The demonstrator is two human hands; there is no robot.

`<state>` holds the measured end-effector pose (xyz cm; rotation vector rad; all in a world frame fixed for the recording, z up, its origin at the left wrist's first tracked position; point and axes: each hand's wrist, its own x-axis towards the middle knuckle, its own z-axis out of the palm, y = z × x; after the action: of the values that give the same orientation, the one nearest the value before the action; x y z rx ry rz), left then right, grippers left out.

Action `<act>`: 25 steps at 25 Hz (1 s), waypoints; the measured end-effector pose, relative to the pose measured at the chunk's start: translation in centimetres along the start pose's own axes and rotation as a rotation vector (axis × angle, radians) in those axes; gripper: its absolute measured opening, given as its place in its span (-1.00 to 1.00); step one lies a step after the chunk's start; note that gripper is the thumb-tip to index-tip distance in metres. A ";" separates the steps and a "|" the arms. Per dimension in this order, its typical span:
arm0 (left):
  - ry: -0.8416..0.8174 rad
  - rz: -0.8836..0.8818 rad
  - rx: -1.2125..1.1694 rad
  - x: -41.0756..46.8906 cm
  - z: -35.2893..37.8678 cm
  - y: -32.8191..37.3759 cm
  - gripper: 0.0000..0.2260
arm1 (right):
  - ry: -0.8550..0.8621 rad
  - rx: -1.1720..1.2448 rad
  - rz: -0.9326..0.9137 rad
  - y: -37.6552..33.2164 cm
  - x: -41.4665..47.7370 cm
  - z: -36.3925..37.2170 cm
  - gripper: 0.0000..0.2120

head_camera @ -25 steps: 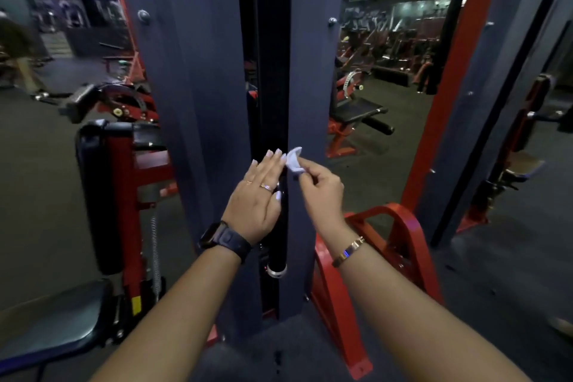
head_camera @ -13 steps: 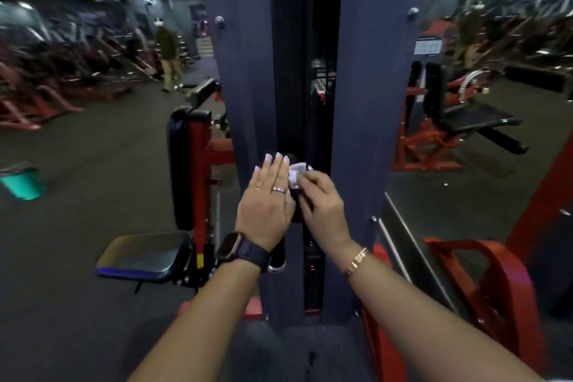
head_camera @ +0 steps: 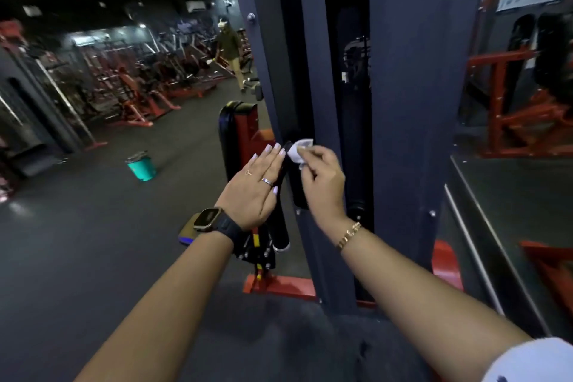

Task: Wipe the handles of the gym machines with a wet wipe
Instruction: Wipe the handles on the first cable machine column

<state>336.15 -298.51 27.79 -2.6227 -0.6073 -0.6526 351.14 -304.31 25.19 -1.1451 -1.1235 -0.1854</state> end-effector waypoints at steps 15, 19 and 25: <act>-0.117 0.475 0.293 7.4 -1.9 -3.1 -0.51 | -0.218 -0.137 -0.531 2.8 -5.1 0.0 -0.62; -0.106 0.453 0.264 7.7 -1.8 -2.8 -0.50 | -0.436 -0.189 -0.703 4.6 -8.1 -1.4 -0.54; -0.137 0.427 0.293 7.6 -1.6 -2.9 -0.50 | -0.251 -0.141 -0.680 1.3 -3.9 0.0 -0.71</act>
<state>340.20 -294.37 33.71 -2.4168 -0.1485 -0.2343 350.05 -305.24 21.33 -0.8834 -1.7215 -0.6691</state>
